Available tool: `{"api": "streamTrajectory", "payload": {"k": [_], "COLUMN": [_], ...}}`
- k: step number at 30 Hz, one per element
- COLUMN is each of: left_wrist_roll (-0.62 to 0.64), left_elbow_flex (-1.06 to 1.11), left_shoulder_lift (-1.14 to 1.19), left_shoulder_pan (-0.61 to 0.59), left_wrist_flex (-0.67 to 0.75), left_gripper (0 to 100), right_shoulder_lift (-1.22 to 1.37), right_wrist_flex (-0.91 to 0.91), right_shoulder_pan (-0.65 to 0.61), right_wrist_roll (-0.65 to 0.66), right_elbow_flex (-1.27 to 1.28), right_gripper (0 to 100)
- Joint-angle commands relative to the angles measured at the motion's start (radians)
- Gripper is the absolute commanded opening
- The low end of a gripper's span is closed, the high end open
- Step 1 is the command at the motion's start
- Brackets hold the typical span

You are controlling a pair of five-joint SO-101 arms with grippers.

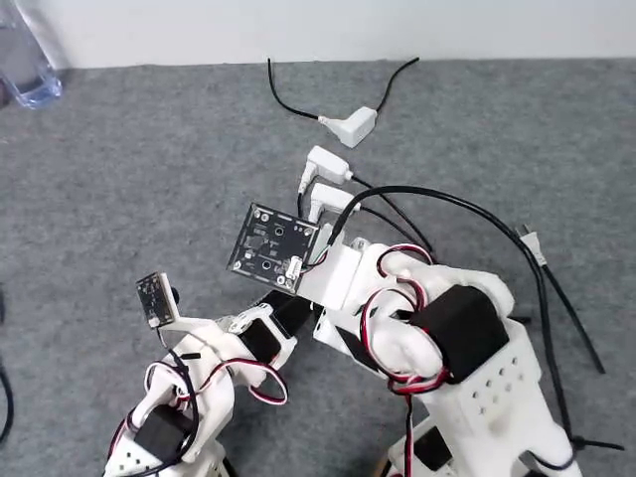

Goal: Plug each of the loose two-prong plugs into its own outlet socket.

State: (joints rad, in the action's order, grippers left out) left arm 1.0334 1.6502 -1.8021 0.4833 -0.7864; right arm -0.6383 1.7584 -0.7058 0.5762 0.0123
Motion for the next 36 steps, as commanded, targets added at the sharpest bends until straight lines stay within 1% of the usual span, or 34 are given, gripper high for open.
{"api": "streamTrajectory", "payload": {"k": [1,4,8,11,14,19,21,24,28,32,36], "left_wrist_roll": [-0.009,-0.009,-0.011,-0.011,-0.012,-0.012,-0.012,-0.012,-0.012,-0.038,-0.038], "left_elbow_flex": [-0.007,-0.007,-0.005,-0.007,-0.008,0.025,0.035,0.035,0.035,0.035,0.035], "left_shoulder_lift": [-0.006,-0.006,-0.006,-0.006,-0.006,-0.006,-0.006,-0.006,-0.006,-0.005,-0.005], "left_shoulder_pan": [0.003,0.003,-0.003,-0.064,-0.141,-0.210,-0.216,-0.216,-0.216,-0.215,-0.209], "left_wrist_flex": [0.005,0.005,0.005,0.011,0.012,0.009,0.006,0.005,0.008,0.011,0.012], "left_gripper": [30,30,30,30,30,30,30,30,30,30,30], "right_shoulder_lift": [-0.012,0.004,0.073,0.114,0.142,0.214,0.260,0.318,0.337,0.337,0.337], "right_wrist_flex": [0.039,0.036,0.031,0.031,0.030,0.001,-0.027,-0.064,-0.196,-0.325,-0.383], "right_shoulder_pan": [0.013,0.085,0.223,0.300,0.349,0.390,0.410,0.450,0.458,0.429,0.426], "right_wrist_roll": [0.017,0.031,0.112,0.169,0.227,0.333,0.374,0.470,0.592,0.637,0.655], "right_elbow_flex": [-0.014,0.012,0.058,0.061,0.060,0.063,0.063,0.069,0.198,0.331,0.359], "right_gripper": [0.9,0.9,0.9,0.9,0.9,0.9,1.0,1.0,1.0,1.0,1.0]}}
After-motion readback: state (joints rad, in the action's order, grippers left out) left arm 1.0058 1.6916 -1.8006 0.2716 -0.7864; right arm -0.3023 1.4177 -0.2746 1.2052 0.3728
